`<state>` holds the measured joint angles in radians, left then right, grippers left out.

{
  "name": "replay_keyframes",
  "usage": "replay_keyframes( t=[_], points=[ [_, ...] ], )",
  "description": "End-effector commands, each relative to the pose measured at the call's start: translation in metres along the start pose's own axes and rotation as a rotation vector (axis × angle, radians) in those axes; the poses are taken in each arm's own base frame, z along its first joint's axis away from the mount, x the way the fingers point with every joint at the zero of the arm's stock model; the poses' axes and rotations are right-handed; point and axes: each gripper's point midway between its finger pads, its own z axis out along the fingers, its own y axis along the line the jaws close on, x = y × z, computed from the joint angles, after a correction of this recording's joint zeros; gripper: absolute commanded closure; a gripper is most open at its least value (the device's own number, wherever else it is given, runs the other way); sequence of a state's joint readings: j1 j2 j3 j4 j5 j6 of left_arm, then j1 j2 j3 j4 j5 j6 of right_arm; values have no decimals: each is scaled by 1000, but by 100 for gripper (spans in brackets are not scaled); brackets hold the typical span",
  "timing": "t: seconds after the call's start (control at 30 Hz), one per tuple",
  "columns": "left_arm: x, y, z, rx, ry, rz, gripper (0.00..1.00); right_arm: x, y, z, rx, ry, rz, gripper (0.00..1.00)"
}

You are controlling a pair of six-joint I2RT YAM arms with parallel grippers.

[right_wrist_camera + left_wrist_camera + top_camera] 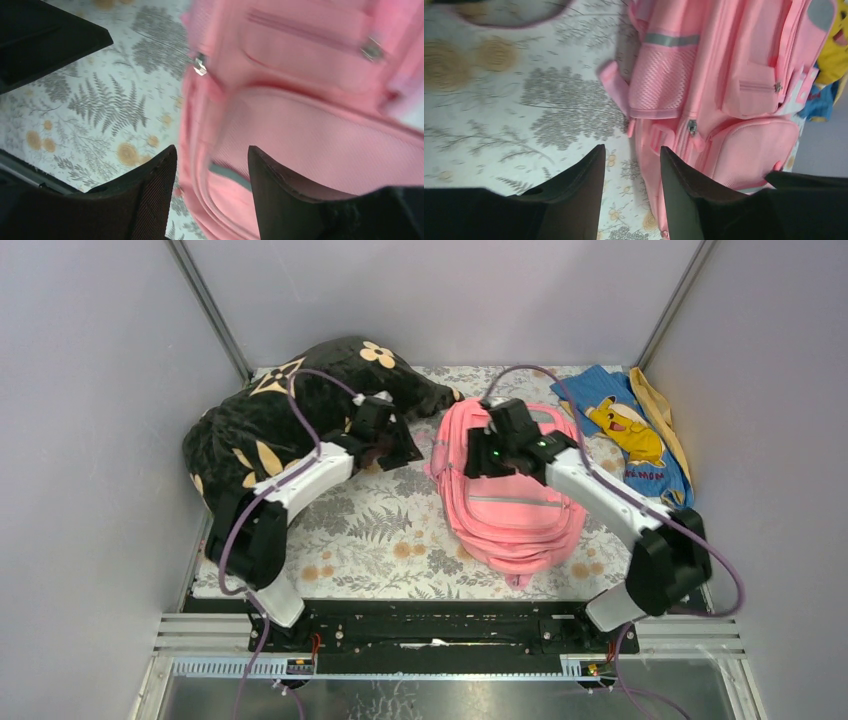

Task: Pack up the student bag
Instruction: Zip the student bag at the center of the board.

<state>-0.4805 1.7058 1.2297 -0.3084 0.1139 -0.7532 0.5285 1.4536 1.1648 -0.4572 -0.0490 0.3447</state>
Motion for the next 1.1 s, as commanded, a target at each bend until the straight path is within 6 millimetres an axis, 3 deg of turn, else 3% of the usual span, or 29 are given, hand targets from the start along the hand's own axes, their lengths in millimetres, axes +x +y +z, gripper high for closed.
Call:
replay_keyframes(
  t=[0.0,0.17,0.3,0.57,0.67,0.9,0.97,1.07],
  points=[
    [-13,9,-31,52,-31,-57,49,-22,34,31,-90,16,-124,38],
    [-9,23,-42,74,-27,-85,47,-26,33,74,-74,69,-176,38],
    [0,23,-37,93,23,-82,47,-14,33,90,-93,137,-196,42],
    [4,23,-27,107,52,-77,47,6,32,93,-111,180,-221,54],
    [6,23,-24,111,64,-80,47,6,36,95,-111,160,-249,55],
    [10,23,-20,121,78,-81,48,11,18,108,-18,182,-274,54],
    [9,23,-17,126,84,-83,48,11,19,107,-22,178,-265,59],
    [9,19,-11,141,99,-91,48,7,24,101,-42,150,-242,73]
  ],
)
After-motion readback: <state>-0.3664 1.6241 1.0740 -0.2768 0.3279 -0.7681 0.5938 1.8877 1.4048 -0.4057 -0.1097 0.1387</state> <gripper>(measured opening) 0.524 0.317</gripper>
